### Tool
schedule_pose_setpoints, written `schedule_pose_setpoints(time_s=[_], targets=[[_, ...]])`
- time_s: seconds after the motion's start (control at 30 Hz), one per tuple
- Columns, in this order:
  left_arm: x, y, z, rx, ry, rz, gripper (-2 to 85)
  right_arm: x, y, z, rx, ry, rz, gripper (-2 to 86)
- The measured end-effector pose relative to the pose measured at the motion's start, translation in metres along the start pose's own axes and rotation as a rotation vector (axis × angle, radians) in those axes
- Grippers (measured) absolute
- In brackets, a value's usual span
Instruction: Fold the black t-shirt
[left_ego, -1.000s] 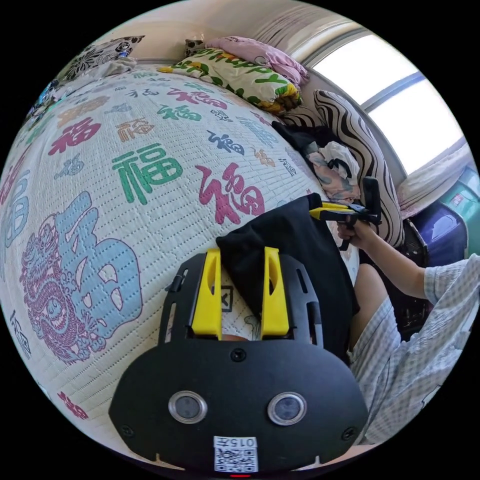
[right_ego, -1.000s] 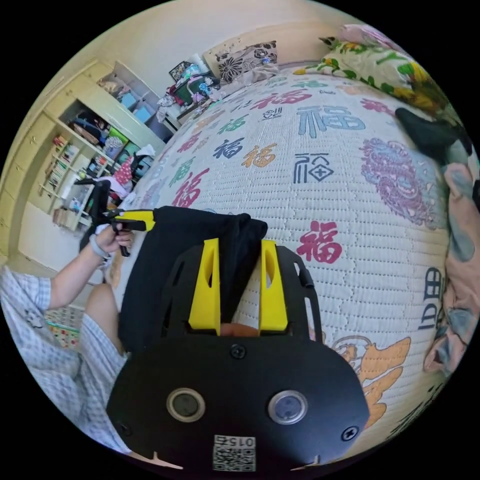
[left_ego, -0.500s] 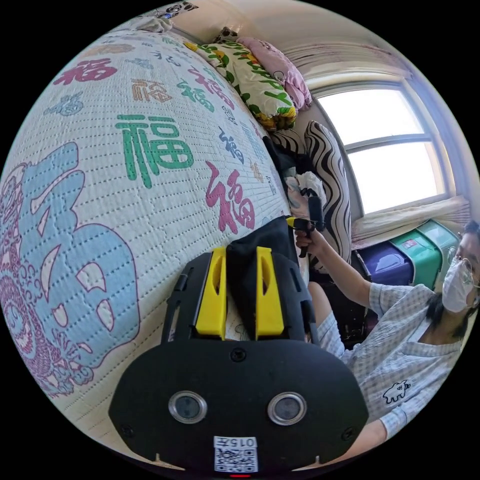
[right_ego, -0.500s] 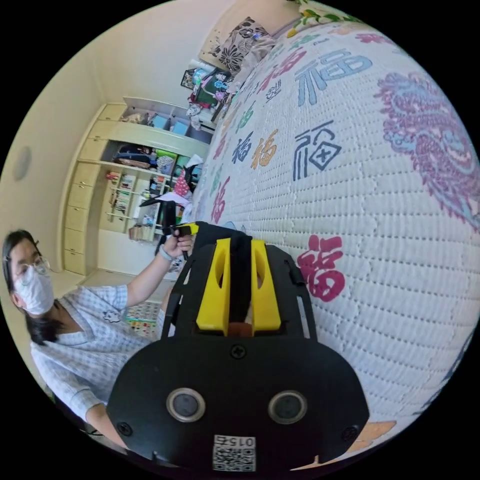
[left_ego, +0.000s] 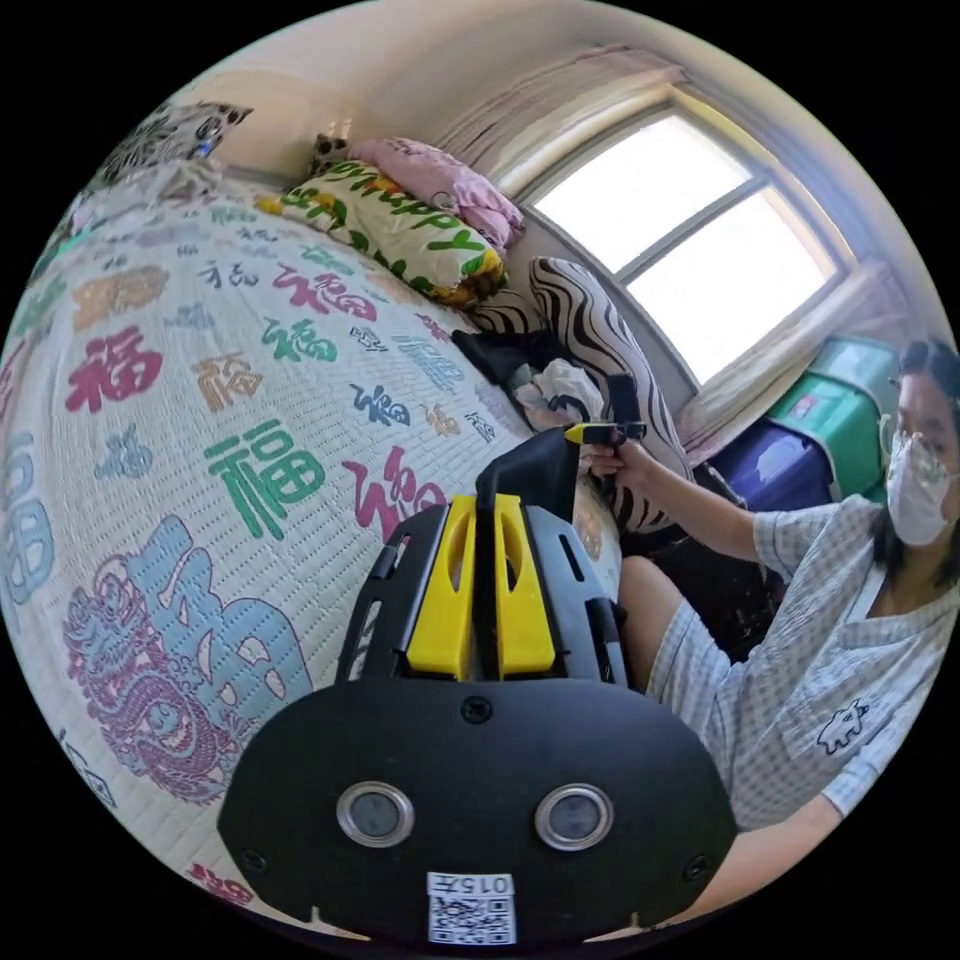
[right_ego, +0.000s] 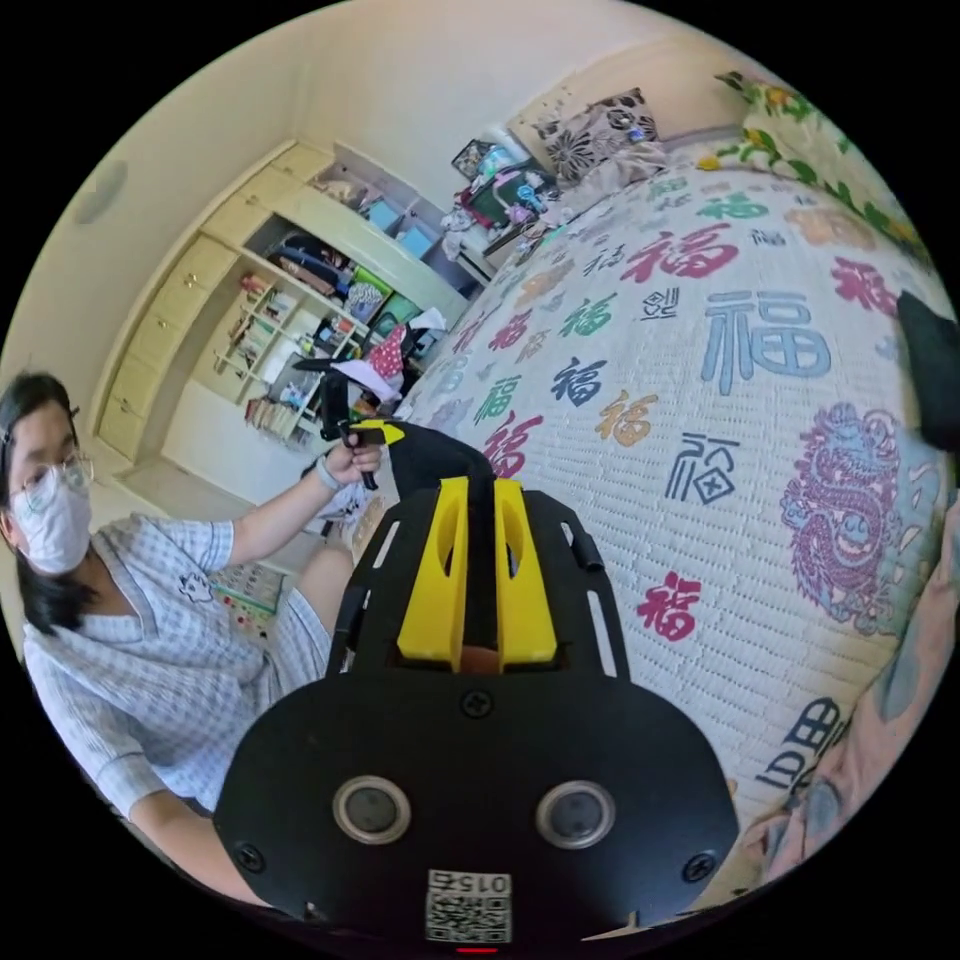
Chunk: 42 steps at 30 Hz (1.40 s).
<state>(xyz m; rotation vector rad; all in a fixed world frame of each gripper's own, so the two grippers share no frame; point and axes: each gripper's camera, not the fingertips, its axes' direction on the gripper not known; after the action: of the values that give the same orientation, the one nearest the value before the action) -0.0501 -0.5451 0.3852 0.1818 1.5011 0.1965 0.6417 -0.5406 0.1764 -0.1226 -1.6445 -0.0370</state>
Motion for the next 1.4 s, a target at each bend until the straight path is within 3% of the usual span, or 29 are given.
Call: schedule_pose_setpoints(time_s=[0.17,0.3,0.53,0.77,0.93,1.03,1.17,1.4], targets=[[0.088,0.053,-0.006,-0.013,-0.055,0.145,0.9,-0.065,0.075,0.019,-0.038,0.059,-0.147,5.0],[0.155,0.115,0.015,-0.149,-0.145,0.228,0.9,-0.099,0.137,0.053,-0.141,0.129,-0.212,5.1],[0.214,0.178,0.061,-0.276,-0.239,0.229,1.1,-0.119,0.221,0.137,-0.309,0.258,-0.247,5.0],[0.254,0.207,0.075,-0.394,-0.338,0.199,2.5,-0.124,0.264,0.182,-0.437,0.329,-0.166,6.4],[0.277,0.2,0.036,-0.213,-0.28,0.057,6.4,-0.14,0.274,0.174,-0.291,0.348,-0.124,6.4],[0.293,0.181,0.057,-0.154,-0.296,0.059,8.3,-0.154,0.261,0.205,-0.234,0.346,-0.171,6.6],[0.298,0.178,0.12,-0.346,-0.31,0.079,9.6,-0.149,0.262,0.282,-0.443,0.383,-0.181,7.8],[0.347,0.197,0.153,-0.486,-0.419,0.247,11.4,-0.172,0.297,0.334,-0.55,0.513,-0.358,11.4]])
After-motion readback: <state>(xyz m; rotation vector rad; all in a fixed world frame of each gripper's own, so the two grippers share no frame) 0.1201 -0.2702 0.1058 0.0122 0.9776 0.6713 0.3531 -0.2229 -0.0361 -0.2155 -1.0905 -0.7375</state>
